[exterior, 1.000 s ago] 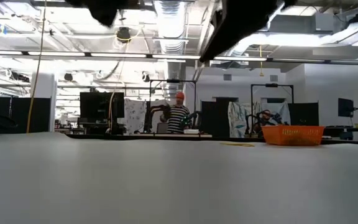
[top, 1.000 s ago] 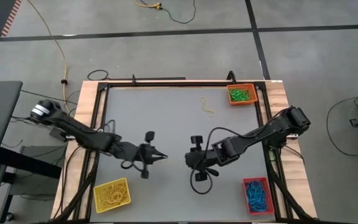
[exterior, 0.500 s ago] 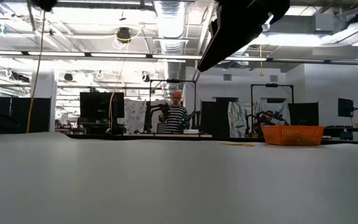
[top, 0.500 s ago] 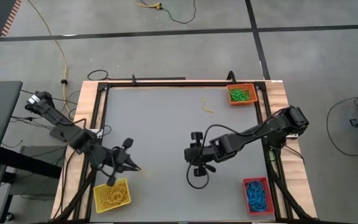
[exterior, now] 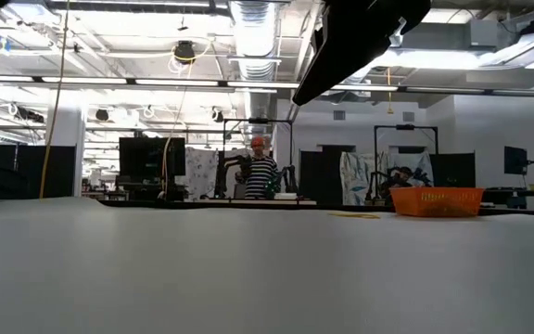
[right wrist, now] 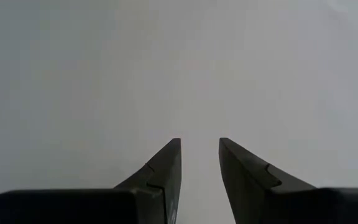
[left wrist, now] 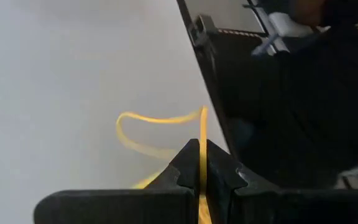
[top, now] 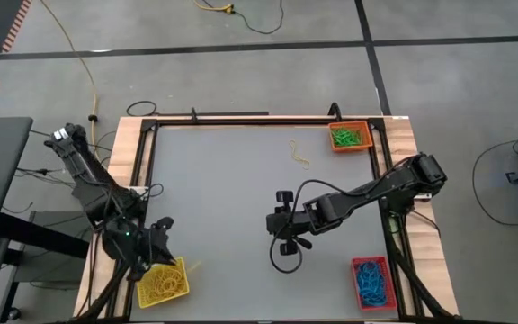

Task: Sort rubber bands into baskets
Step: Put the yellow rubber band into the yellow bin

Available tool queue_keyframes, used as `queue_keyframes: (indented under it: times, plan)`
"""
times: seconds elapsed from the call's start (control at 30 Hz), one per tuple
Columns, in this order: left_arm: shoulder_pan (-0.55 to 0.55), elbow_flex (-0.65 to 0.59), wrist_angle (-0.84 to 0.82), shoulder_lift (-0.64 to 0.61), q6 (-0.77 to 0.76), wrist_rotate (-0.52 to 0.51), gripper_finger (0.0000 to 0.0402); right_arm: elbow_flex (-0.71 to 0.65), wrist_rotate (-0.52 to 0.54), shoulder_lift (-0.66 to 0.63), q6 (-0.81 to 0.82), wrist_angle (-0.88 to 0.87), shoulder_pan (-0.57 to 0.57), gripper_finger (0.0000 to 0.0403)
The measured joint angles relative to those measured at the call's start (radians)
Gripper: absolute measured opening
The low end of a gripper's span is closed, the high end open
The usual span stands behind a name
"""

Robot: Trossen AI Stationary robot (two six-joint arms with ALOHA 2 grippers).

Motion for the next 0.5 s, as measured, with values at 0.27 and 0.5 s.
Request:
queue_keyframes:
  times: [0.27, 0.5]
  plan:
    - [-0.126, 0.000, -0.018, 0.000, -0.195, -0.004, 0.0000, 0.000, 0.000, 0.000, 0.006, 0.000, 0.000, 0.0136]
    - [-0.212, 0.000, -0.084, 0.001, -0.359, -0.058, 0.0000, 0.000, 0.000, 0.000, 0.010, 0.007, 0.000, 0.0136]
